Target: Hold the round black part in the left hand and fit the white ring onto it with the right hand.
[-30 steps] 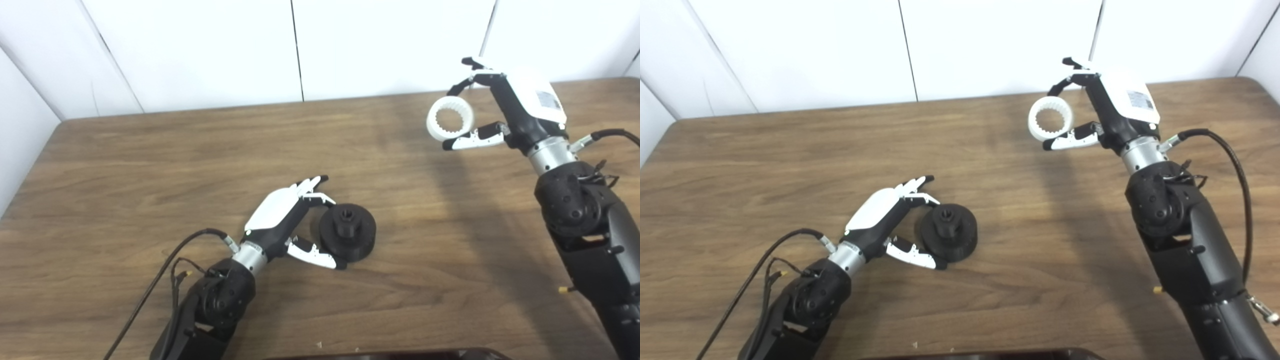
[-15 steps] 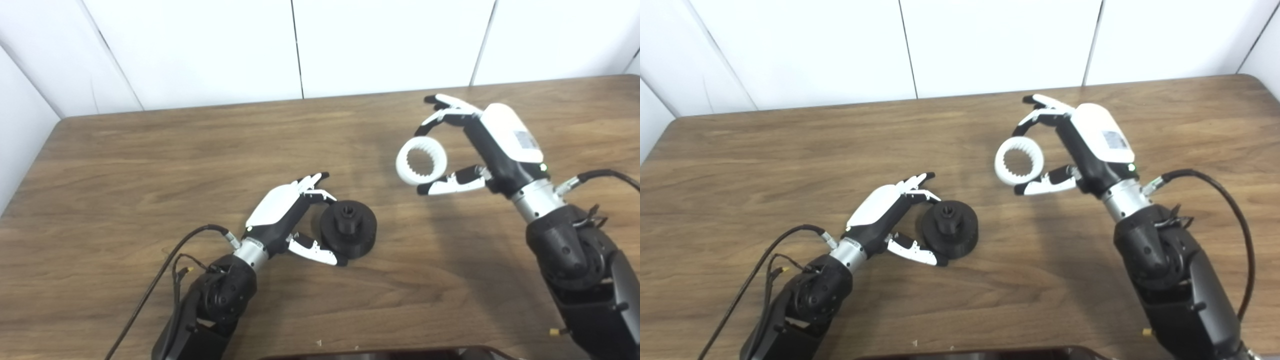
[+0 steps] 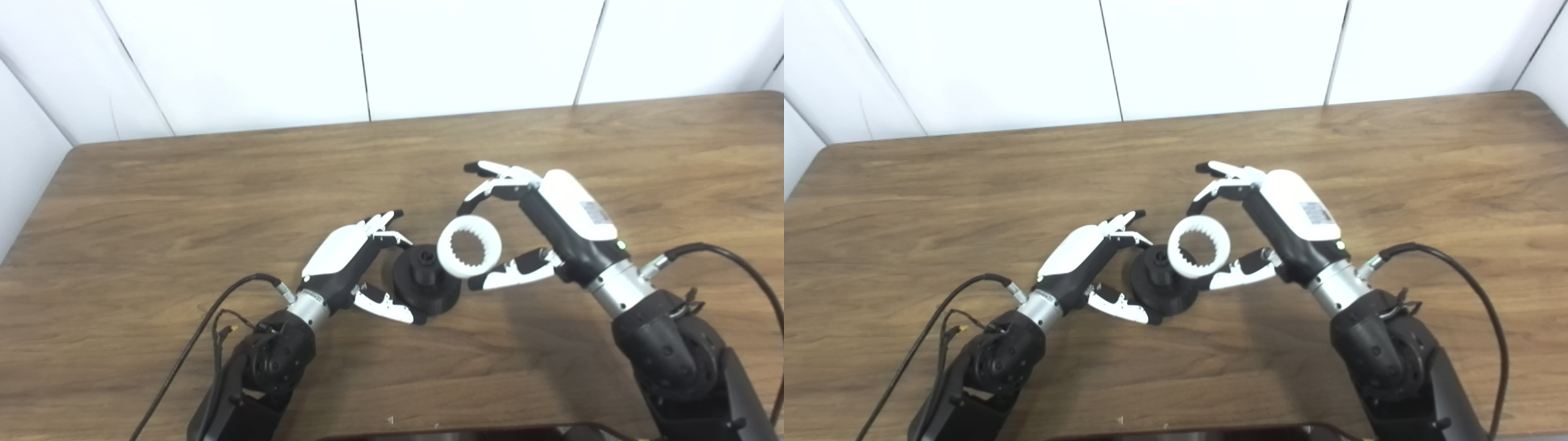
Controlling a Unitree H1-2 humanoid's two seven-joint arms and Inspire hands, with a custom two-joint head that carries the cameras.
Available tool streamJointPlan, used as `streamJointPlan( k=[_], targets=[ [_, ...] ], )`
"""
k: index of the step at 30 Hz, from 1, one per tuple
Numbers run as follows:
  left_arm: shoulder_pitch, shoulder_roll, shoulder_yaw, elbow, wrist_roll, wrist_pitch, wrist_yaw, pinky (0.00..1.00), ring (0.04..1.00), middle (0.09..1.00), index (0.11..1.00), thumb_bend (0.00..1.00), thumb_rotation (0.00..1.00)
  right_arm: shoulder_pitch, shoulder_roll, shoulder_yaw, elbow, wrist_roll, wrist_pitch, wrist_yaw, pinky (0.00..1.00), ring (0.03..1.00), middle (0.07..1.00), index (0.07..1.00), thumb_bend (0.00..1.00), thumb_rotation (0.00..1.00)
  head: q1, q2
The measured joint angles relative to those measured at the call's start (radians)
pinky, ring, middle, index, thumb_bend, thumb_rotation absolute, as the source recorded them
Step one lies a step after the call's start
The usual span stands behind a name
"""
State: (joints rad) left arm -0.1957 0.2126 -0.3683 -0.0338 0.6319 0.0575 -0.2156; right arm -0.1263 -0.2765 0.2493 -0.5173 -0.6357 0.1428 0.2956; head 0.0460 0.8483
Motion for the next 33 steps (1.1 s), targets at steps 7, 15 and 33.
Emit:
streamJointPlan(
  k=[7,15,33],
  targets=[
    [0.0,-0.003,-0.001,0.0,0.002,0.005,0.001,1.0,1.0,1.0,0.617,0.99,0.38,0.001,0.053,0.027,0.006,-0.001,-0.001,0.006,0.91,0.88,0.888,0.495,0.52,0.16,0.008,0.0],
    [0.0,-0.006,-0.001,0.0,0.007,0.006,0.003,1.0,1.0,1.0,0.608,1.0,0.37,-0.008,0.076,0.04,0.044,-0.011,-0.004,0.005,0.9,0.878,0.891,0.495,0.52,0.16,0.015,0.002],
    [0.0,-0.012,-0.004,-0.002,0.025,0.01,0.006,1.0,1.0,1.0,0.613,0.99,0.37,-0.051,0.095,0.039,0.076,-0.037,-0.002,0.006,0.9,0.872,0.883,0.495,0.52,0.15,0.012,0.006]
  ],
)
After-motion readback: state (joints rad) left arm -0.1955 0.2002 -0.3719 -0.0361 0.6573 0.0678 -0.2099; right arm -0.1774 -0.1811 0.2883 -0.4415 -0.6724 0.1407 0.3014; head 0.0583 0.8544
